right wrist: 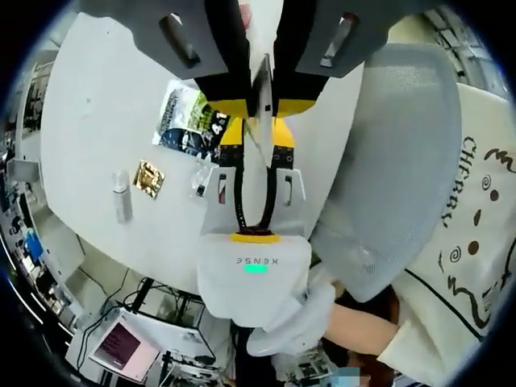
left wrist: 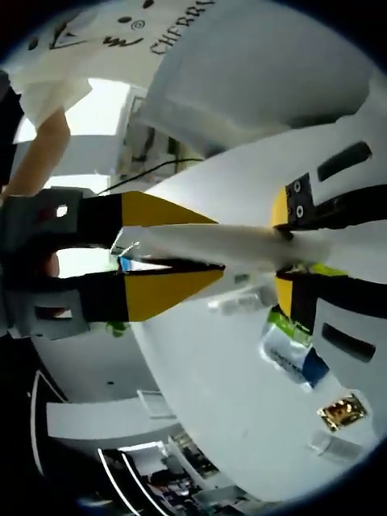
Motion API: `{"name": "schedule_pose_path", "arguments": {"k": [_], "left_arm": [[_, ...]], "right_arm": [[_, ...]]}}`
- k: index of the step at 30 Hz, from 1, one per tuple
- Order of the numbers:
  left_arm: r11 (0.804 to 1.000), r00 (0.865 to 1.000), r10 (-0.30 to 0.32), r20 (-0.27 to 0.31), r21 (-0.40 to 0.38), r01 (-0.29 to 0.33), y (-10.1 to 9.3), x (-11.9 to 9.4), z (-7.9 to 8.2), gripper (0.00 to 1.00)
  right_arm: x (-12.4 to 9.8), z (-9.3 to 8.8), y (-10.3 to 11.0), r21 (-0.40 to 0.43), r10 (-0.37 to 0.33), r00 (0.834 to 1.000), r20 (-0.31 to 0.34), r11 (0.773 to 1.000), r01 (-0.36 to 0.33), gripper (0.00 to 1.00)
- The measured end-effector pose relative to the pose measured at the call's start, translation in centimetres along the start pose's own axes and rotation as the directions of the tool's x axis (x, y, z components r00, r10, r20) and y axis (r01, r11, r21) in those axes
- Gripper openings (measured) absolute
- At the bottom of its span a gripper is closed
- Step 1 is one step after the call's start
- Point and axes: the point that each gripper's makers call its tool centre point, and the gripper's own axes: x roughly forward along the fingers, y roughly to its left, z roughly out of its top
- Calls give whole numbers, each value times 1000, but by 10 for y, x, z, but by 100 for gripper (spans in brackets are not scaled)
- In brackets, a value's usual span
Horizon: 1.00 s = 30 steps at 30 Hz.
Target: Arrange the skincare products in the storage area until every visible bottle or jar stands upright without overlapping.
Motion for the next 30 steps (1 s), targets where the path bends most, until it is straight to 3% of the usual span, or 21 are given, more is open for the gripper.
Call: {"name": "schedule_pose_path", "arguments": {"k": [3,7,30], "left_arm": [[999,999,-31,-26,16,31,-8,2,2,14],[998,998,-65,-14,-8,65,-13,6,4,14],[1000,999,-29,-18,-10,29,18,29,14,14]], "right_arm": [[0,0,7,13,25,1000,1,1000,-25,9],[-3,-6,13,38,53,999,-5,998,-53,9],[-13,-34,-11,97,-12,999,-52,995,17,9]]}}
